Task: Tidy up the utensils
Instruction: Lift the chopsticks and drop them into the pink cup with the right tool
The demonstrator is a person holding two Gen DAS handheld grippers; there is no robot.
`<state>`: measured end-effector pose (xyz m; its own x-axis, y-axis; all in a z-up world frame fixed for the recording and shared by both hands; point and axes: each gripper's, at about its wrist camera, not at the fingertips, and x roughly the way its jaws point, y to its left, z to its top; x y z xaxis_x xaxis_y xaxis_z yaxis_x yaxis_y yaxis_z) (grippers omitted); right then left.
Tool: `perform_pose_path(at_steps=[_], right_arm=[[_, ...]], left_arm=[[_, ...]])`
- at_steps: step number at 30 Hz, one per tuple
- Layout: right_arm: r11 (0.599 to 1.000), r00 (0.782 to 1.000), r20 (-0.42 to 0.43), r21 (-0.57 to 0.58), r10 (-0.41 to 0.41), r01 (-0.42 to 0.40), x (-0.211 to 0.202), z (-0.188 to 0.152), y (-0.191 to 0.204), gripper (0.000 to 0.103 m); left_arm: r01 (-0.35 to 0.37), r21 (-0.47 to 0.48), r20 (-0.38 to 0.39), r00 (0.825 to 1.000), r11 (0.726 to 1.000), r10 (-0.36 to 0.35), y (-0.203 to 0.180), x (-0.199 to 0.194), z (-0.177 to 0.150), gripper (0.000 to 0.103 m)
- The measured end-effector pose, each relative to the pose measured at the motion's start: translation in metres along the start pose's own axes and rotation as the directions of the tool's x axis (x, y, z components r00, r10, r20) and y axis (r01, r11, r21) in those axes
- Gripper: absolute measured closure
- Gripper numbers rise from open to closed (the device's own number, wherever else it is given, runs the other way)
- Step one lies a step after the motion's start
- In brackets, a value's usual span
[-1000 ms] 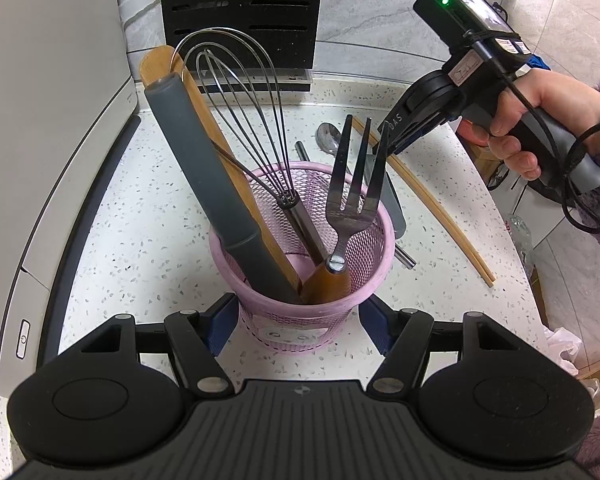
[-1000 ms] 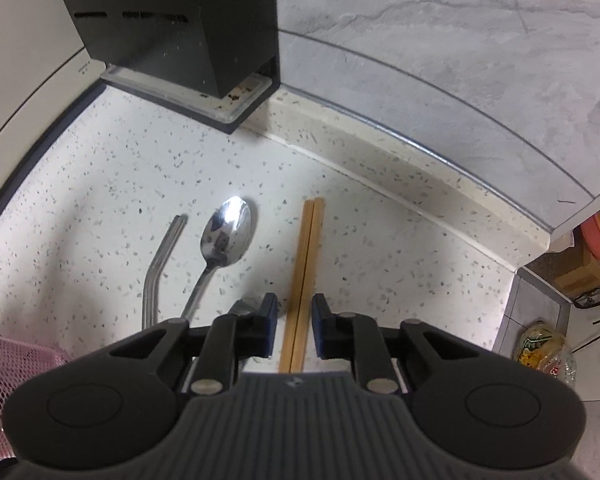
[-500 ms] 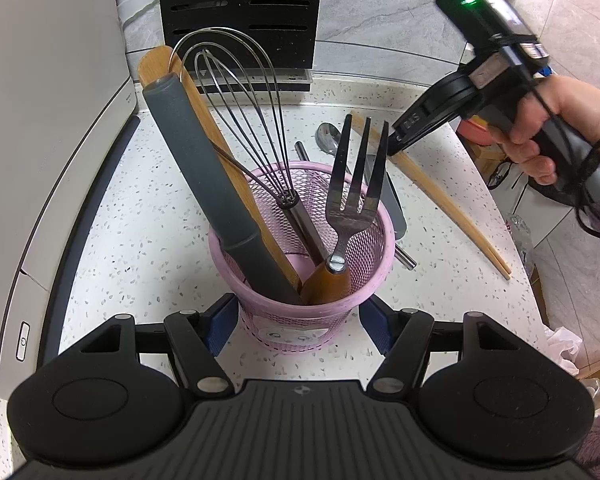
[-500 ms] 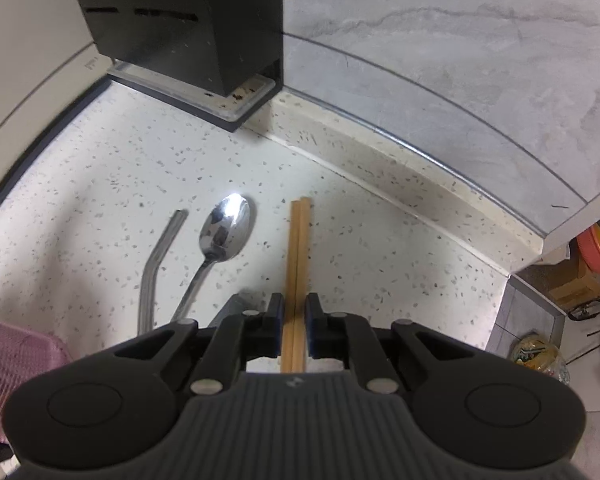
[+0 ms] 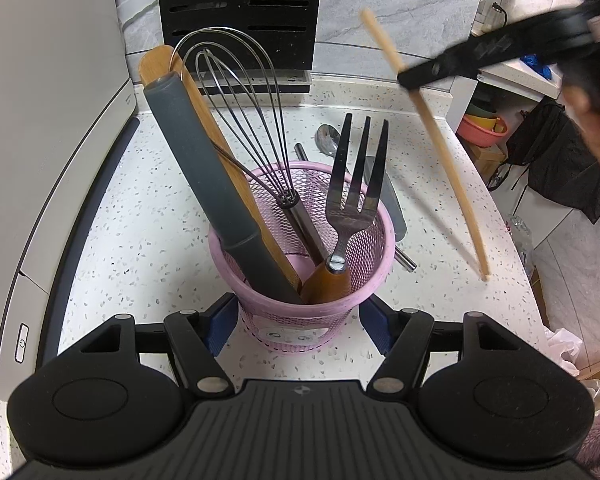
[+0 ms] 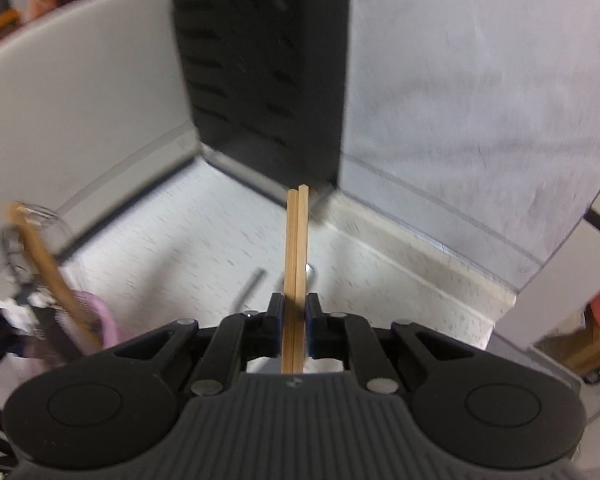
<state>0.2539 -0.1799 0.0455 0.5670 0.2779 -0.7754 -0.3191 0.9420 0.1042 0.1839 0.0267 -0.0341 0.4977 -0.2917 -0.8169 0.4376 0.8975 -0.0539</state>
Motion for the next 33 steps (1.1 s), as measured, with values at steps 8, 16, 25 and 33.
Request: perform_pose_path(at_steps=[8, 16, 25, 33], right_arm=[[0.994, 0.979, 0.185, -0.075, 0.088, -0.075, -0.061, 0.017, 0.033, 0.095], [0.987, 0.921, 0.363, -0.123, 0.140, -0.102, -0.108, 0.036, 0.056, 0.095], [0.981, 0.854, 0.482, -0.107, 0.195, -0.164, -0.110, 0.035, 0.071, 0.095], [0.969, 0.832, 0.501, -0.064, 0.237, -0.237, -0.091, 0.014, 0.061, 0.095]], left_arm=[[-0.002, 0.001, -0.001, 1.000, 1.000, 0.002, -0.001, -0.001, 0.000, 0.026], [-0.003, 0.001, -0.001, 1.000, 1.000, 0.003, -0.001, -0.001, 0.000, 0.026], [0.000, -0.012, 0.004, 1.000, 1.000, 0.000, 0.001, -0.001, -0.001, 0.027], [0.007, -0.029, 0.013, 1.000, 1.000, -0.006, 0.003, -0.002, -0.003, 0.027]])
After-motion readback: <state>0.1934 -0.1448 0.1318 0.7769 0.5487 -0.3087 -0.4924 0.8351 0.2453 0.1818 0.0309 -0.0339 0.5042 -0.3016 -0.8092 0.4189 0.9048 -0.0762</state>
